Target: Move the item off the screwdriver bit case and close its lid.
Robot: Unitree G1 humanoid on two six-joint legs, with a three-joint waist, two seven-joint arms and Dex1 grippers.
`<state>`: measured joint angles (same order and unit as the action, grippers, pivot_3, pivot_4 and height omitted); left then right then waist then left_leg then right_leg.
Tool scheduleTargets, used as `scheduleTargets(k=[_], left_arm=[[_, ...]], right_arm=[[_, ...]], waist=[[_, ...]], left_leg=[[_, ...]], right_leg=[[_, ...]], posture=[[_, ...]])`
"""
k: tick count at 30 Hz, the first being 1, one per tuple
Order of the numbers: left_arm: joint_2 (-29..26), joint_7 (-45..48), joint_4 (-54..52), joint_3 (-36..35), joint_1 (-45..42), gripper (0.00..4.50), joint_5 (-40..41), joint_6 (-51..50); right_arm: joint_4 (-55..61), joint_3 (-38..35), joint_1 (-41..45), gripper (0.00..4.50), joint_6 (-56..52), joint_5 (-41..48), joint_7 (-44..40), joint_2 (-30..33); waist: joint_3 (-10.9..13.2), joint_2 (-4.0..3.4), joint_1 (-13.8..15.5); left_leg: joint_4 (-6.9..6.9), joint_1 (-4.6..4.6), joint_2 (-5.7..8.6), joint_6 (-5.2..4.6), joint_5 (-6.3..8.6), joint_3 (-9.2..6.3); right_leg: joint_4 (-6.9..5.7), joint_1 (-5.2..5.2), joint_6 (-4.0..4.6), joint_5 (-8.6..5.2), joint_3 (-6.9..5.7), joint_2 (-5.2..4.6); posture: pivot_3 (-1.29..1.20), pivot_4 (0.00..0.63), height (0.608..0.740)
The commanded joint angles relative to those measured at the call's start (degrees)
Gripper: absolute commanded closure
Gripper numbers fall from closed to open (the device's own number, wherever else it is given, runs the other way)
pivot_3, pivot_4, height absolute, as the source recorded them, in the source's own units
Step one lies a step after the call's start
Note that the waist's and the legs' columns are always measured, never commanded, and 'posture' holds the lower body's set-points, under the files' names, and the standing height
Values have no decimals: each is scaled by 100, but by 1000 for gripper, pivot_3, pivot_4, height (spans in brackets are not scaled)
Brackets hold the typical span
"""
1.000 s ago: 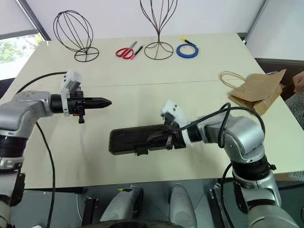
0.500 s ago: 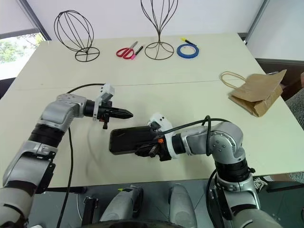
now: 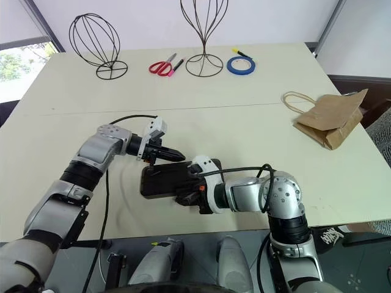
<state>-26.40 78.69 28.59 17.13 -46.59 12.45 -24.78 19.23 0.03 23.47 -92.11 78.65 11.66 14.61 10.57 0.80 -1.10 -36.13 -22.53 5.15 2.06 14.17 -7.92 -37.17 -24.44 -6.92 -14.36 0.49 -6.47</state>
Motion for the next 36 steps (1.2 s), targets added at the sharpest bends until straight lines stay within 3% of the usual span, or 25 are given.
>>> scheduleTargets(k=[1,10,23,36], left_arm=[[52,31,-131,-29,-23,4500,-36,92],[196,110,-61,189,115,4500,-288,401],[309,196,421,388,143,4500,-744,1115],[275,279,425,452,290,4500,-870,1165]], right_arm=[[40,-77,17,4485,17,384,338,45],[239,219,-97,4485,355,862,1017,338],[463,1321,-67,4485,2007,2285,2767,1029],[898,2078,216,4485,2237,1294,2770,1455]], waist=[[0,0,-1],[-1,-1,-5],[-11,7,5],[-31,13,2]], left_leg=[[0,0,0,0,0,0],[0,1,-1,-1,0,1],[-2,7,0,-4,2,1],[-4,13,-1,-9,4,0]], right_leg=[[0,0,0,0,0,0],[0,1,0,0,0,1],[5,14,-2,-1,-1,0],[6,22,-3,-1,-3,2]], posture=[[0,150,740],[0,150,740],[0,150,740],[0,150,740]])
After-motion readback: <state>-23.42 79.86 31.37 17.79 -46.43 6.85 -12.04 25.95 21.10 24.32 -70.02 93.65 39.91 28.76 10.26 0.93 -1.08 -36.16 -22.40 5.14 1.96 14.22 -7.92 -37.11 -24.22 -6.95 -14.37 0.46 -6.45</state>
